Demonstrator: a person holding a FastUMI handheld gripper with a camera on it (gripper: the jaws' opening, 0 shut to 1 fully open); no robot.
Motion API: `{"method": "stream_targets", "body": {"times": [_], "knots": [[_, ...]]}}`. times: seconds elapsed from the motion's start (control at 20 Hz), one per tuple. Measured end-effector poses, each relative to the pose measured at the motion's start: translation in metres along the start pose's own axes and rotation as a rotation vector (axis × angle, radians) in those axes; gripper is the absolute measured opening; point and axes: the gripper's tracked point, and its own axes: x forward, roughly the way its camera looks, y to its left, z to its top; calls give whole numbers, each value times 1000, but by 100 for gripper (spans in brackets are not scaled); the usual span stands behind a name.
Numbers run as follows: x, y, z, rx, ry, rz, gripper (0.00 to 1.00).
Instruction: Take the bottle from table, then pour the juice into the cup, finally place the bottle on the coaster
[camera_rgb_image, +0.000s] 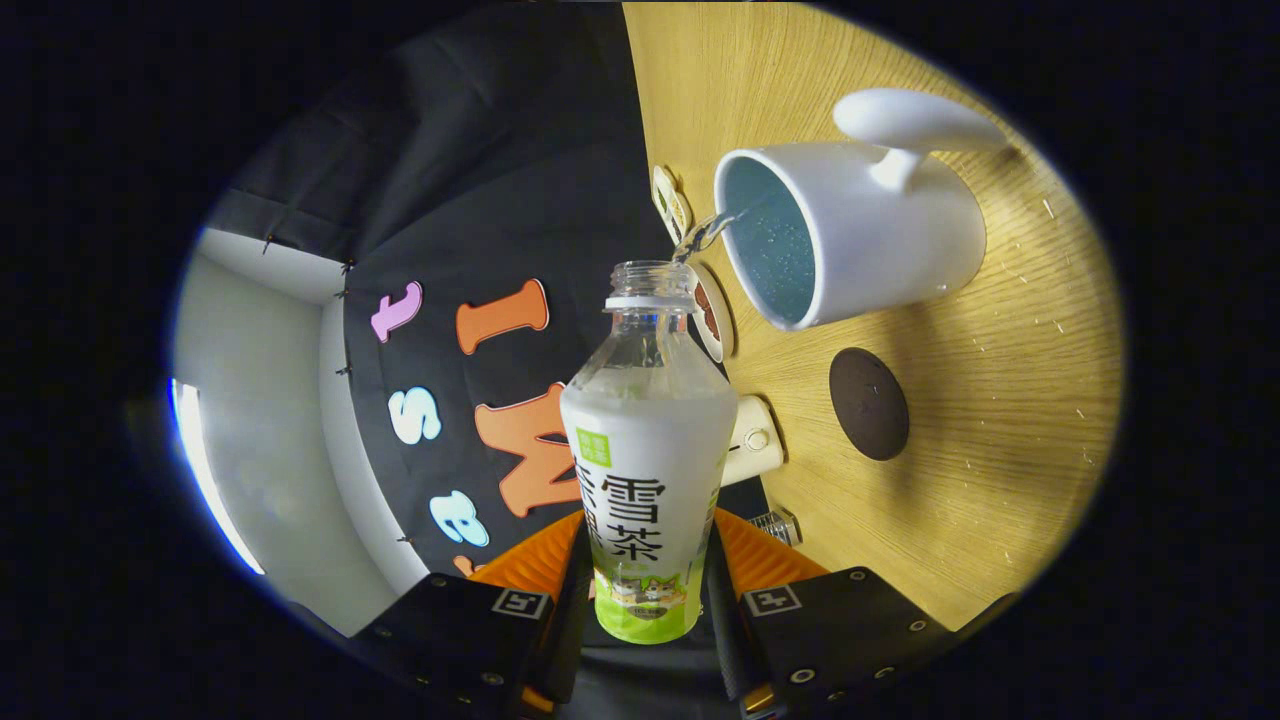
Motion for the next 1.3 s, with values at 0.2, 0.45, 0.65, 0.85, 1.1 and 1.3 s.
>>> {"method": "stream_targets", "body": {"times": [0.2, 0.45, 0.65, 0.85, 1.1, 1.3], "knots": [[2, 6, 1, 37, -4, 0, 56], [-1, 11, 0, 69, 6, 11, 56], [-1, 15, 3, 102, 1, 14, 56], [-7, 17, 4, 141, -1, 19, 56], [-6, 22, 6, 183, -7, 29, 56], [-8, 26, 6, 226, -8, 44, 56]]}}
